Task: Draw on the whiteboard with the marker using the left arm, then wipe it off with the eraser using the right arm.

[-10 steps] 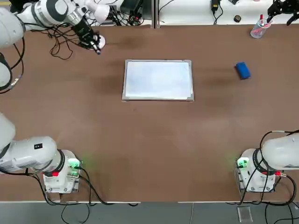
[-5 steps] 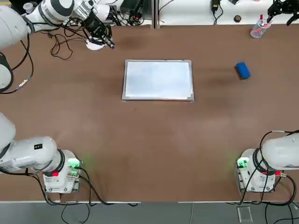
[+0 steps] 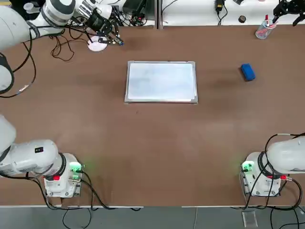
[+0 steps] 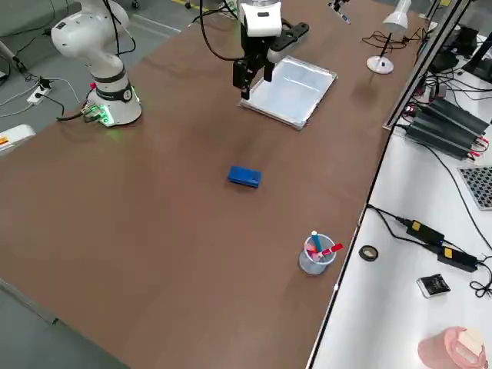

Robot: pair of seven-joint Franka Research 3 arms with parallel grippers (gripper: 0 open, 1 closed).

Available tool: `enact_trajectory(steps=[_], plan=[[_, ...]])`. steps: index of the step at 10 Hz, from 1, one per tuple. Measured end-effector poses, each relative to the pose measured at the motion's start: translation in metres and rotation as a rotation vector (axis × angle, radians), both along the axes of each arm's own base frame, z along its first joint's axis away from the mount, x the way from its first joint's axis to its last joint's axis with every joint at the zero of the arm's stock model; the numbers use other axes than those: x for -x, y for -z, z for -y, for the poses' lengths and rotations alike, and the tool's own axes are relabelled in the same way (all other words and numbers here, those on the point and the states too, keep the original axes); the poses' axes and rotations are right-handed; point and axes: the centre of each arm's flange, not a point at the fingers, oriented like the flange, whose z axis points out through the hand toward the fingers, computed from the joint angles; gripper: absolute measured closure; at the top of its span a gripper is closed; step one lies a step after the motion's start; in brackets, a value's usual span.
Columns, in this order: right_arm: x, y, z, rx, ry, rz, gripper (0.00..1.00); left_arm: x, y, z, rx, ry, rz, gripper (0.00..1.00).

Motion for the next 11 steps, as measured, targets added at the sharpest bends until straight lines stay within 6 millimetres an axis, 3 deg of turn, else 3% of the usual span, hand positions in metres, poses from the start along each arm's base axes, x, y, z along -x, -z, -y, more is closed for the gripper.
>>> enact_trajectory(steps=[4,7,11], plan=[[0.0,0.0,0.001,0.0,0.001,0.0,0.0,0.001,0.006,0.02,0.129,-0.05,-0.08,0.82],[0.0,0.0,0.0,0.0,0.001,0.0,0.0,0.003,0.017,0.048,0.193,-0.116,-0.156,0.82],[0.0,0.0,0.0,-0.001,0.01,-0.001,0.0,0.011,0.058,0.096,0.293,-0.223,-0.302,0.82]])
